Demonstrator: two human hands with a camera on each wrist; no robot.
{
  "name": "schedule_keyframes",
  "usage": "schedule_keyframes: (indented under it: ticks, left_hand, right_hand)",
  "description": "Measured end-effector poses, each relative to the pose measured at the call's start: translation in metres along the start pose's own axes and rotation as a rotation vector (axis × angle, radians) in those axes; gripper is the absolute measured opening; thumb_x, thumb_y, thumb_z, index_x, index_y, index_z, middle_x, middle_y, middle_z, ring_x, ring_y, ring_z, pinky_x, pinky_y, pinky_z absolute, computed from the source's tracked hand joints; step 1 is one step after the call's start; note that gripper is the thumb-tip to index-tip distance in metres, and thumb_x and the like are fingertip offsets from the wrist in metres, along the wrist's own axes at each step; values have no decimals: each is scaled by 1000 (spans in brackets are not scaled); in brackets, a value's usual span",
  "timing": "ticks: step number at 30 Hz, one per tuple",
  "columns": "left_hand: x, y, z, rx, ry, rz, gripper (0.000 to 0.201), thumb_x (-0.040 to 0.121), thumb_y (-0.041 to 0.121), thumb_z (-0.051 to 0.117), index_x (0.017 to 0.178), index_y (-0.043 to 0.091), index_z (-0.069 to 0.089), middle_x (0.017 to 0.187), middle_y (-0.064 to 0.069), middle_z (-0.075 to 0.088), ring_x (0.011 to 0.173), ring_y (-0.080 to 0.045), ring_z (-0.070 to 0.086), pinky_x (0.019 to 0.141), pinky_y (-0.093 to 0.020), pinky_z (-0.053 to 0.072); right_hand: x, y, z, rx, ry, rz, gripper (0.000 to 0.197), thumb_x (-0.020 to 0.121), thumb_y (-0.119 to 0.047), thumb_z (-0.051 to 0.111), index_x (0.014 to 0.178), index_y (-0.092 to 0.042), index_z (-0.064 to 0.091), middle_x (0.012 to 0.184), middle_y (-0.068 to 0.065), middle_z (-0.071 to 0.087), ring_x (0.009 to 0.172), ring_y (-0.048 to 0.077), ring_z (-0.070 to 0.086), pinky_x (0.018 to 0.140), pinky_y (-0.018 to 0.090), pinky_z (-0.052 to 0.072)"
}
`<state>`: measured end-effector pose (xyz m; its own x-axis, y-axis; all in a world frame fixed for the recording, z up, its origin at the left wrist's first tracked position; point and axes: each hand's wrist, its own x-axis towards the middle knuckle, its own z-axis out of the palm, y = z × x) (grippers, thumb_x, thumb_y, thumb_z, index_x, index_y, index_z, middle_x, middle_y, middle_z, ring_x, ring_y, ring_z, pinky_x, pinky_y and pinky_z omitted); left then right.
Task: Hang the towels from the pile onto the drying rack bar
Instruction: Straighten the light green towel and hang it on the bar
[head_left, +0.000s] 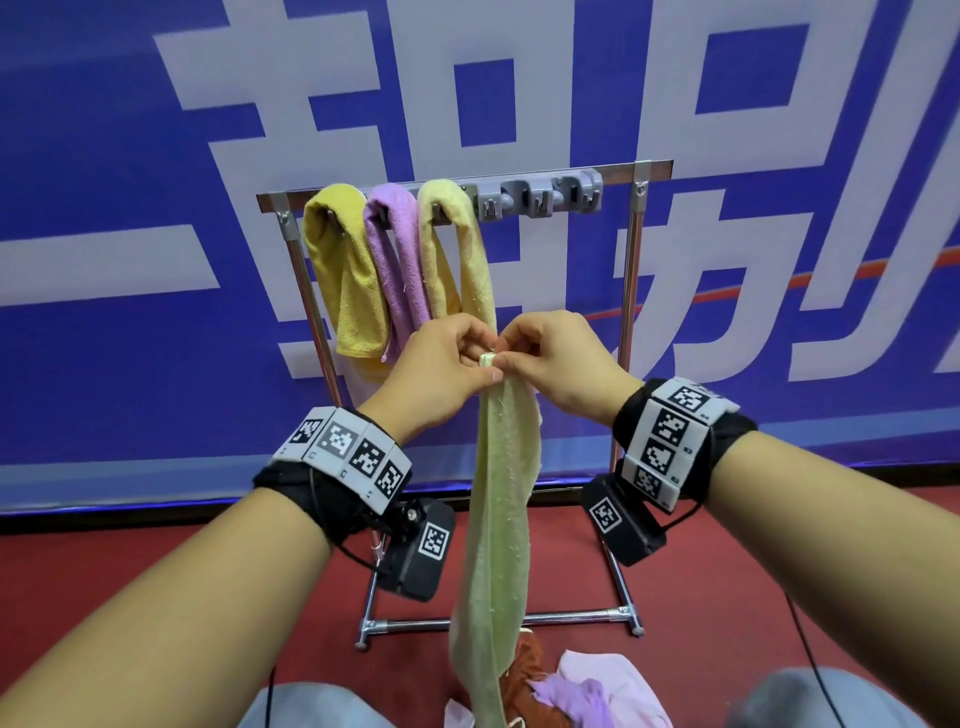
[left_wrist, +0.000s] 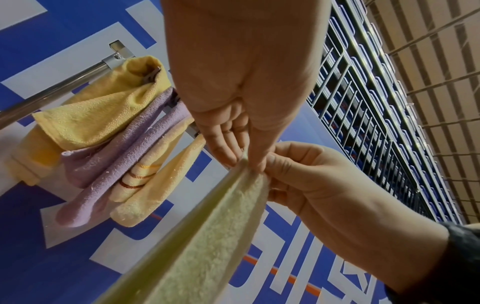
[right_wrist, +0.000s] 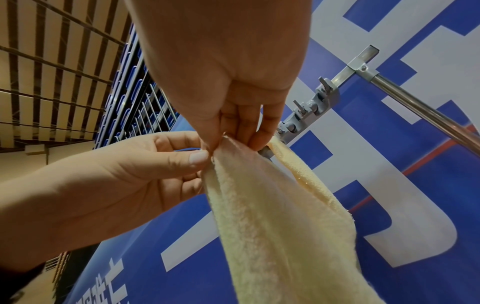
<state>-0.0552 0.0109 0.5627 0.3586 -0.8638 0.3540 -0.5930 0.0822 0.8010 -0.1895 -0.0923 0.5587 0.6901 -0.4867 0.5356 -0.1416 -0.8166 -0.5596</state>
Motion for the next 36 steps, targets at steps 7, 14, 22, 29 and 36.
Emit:
schedule_keyframes:
  ticks: [7, 14, 22, 29, 36]
  left_hand:
    - [0, -3, -1, 19, 38, 5, 23, 79, -2, 77, 93, 14, 68, 78, -2, 65, 71, -16, 60, 78, -45, 60]
    - [4, 10, -13, 59, 123, 2, 22, 77, 1, 78, 87, 19, 69, 78, -2, 65, 65, -10, 57, 72, -38, 57]
    - [21, 46, -48, 88, 209, 32, 20, 81, 0, 74, 89, 18, 69, 92, -8, 71, 78, -11, 63, 77, -32, 56]
    - [50, 79, -75, 123, 221, 57, 21, 81, 0, 75, 93, 16, 68, 93, -4, 69, 88, -17, 66, 85, -32, 56]
    - [75, 88, -90, 164, 256, 57, 21, 79, -5, 73, 94, 9, 69, 85, 2, 66, 74, -6, 58, 72, -20, 49]
  right_hand:
    - [2, 2, 2, 73, -11, 24, 7, 86, -23, 73, 85, -18, 70, 77, -4, 68, 72, 11, 61, 67, 26, 50]
    - [4, 11, -9, 180, -194, 147, 14, 85, -25, 72, 87, -12, 69, 81, 9, 68, 71, 9, 56, 71, 35, 50]
    - [13, 16, -50, -19, -320, 186, 4, 79, -23, 77, 77, -21, 74, 75, -1, 72, 66, 4, 59, 69, 34, 53]
    - [45, 5, -89, -286, -311, 139, 18, 88, -27, 67, 73, -17, 67, 66, 0, 61, 59, 8, 49, 56, 24, 40]
    - [84, -3, -118, -497, -226, 58, 26, 90, -23, 59, 65, -18, 60, 79, 7, 60, 73, 25, 57, 67, 42, 51]
